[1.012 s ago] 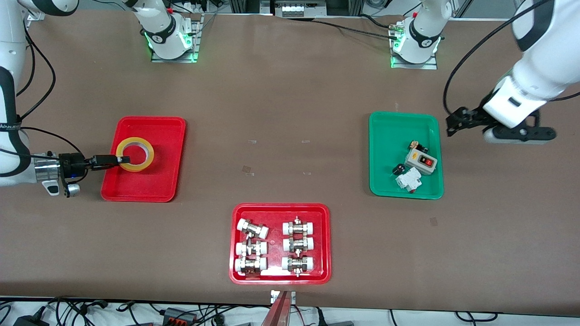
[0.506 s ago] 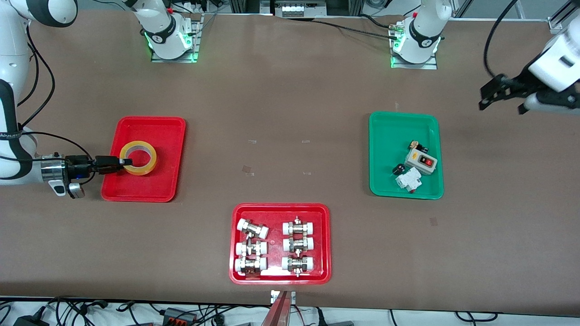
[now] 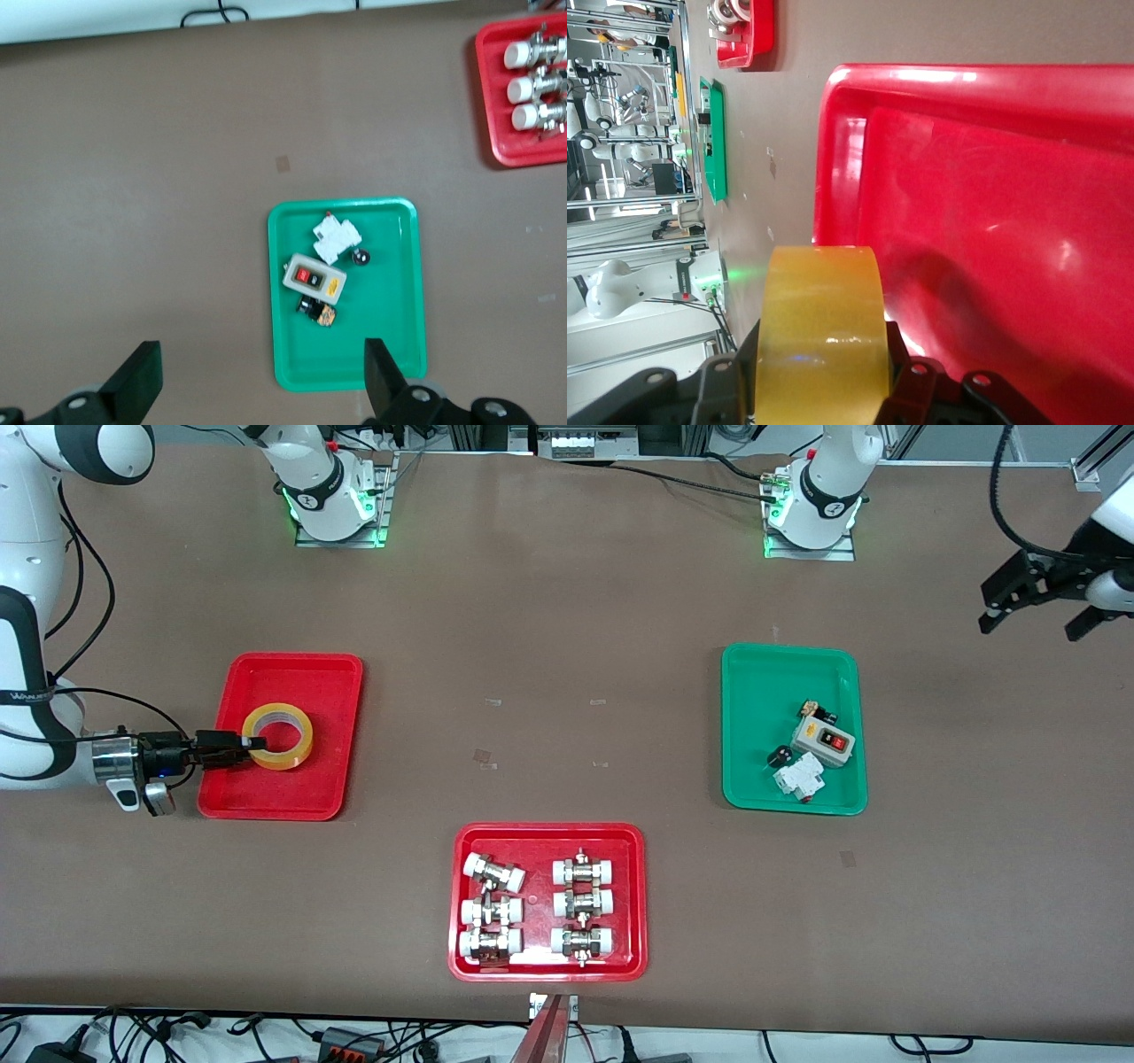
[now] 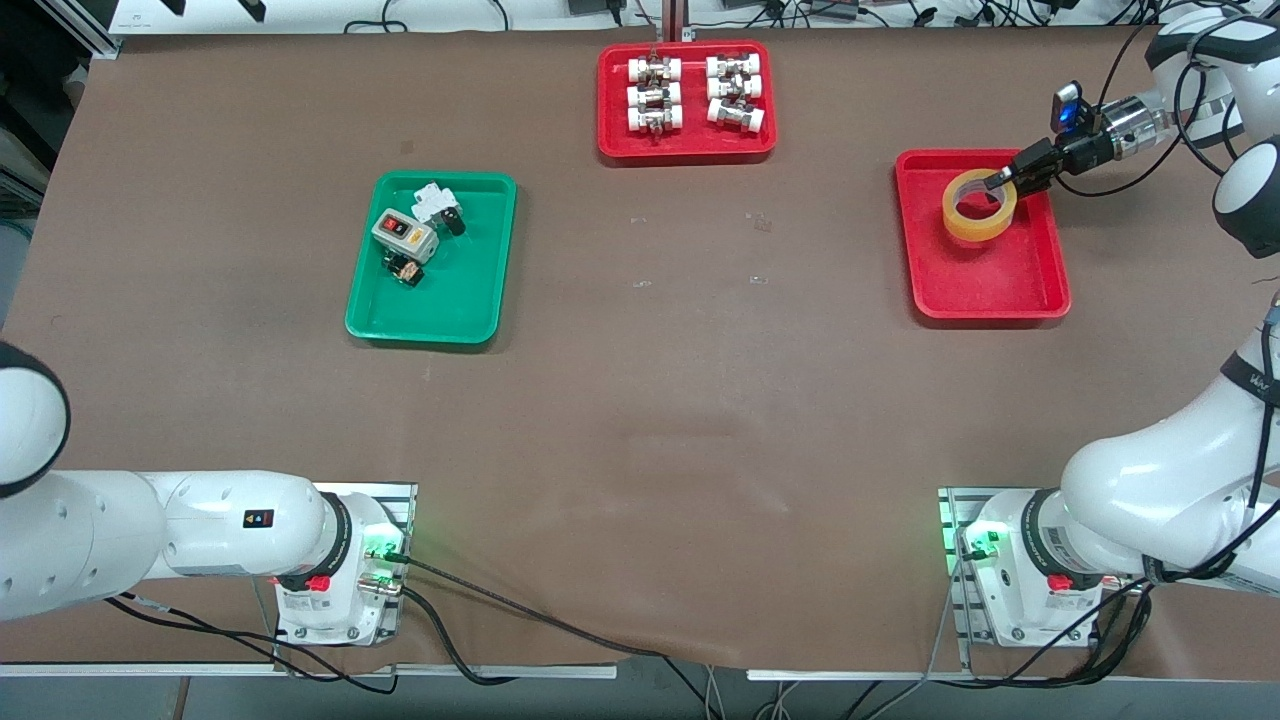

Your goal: Left arm passes tape to right arm into tray

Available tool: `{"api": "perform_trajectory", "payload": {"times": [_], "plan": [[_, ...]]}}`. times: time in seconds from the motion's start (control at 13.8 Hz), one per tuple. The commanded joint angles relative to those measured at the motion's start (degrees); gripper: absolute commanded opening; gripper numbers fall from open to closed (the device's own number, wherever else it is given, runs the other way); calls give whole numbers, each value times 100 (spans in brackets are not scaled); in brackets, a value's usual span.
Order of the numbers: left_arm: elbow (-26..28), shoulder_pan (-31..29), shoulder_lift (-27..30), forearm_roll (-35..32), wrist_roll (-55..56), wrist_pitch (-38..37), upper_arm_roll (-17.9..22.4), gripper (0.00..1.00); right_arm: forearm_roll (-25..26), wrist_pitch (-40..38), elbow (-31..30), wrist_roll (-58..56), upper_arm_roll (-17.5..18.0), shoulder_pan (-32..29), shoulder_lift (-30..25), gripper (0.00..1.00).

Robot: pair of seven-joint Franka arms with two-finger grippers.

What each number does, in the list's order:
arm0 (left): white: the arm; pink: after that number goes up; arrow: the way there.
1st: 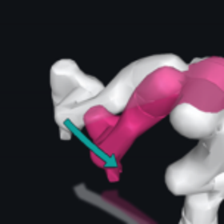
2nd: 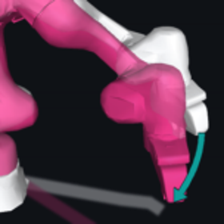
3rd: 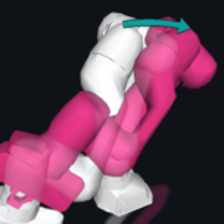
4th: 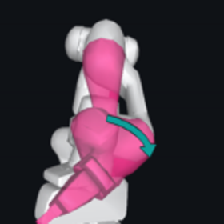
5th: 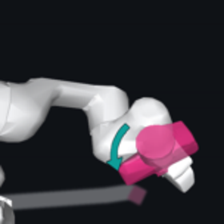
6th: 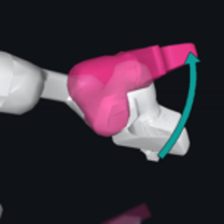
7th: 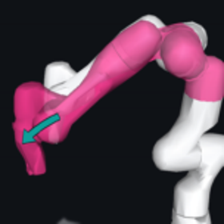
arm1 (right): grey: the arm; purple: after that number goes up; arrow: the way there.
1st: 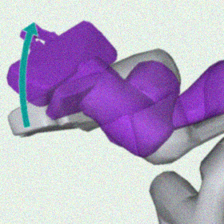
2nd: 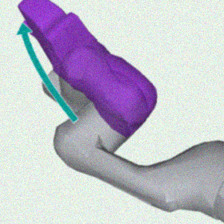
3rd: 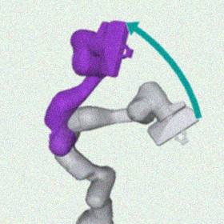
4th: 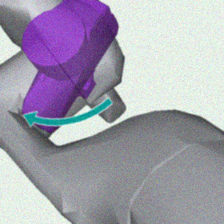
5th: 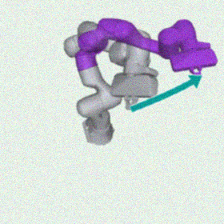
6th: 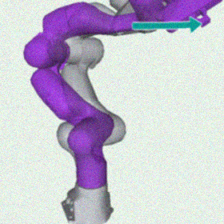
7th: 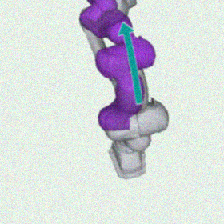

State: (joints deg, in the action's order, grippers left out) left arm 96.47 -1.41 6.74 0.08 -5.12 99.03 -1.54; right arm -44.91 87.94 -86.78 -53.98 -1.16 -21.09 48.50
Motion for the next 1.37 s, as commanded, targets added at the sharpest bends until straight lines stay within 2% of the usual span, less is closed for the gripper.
{"api": "perform_trajectory", "payload": {"times": [0.0,0.14,0.8,1.3], "plan": [[-953,0,-725,-96,151,-252,-22,100,-149,-31,100,-147,81,-62,54,37],[-1007,-9,-779,-87,274,-261,-22,100,-140,-14,135,-69,81,-44,19,100],[-980,0,-717,-140,459,-507,-145,100,-17,417,206,-103,37,9,-271,100],[-981,17,-709,-131,538,-516,-154,100,1387,734,1101,54,37,377,-789,100]]}}
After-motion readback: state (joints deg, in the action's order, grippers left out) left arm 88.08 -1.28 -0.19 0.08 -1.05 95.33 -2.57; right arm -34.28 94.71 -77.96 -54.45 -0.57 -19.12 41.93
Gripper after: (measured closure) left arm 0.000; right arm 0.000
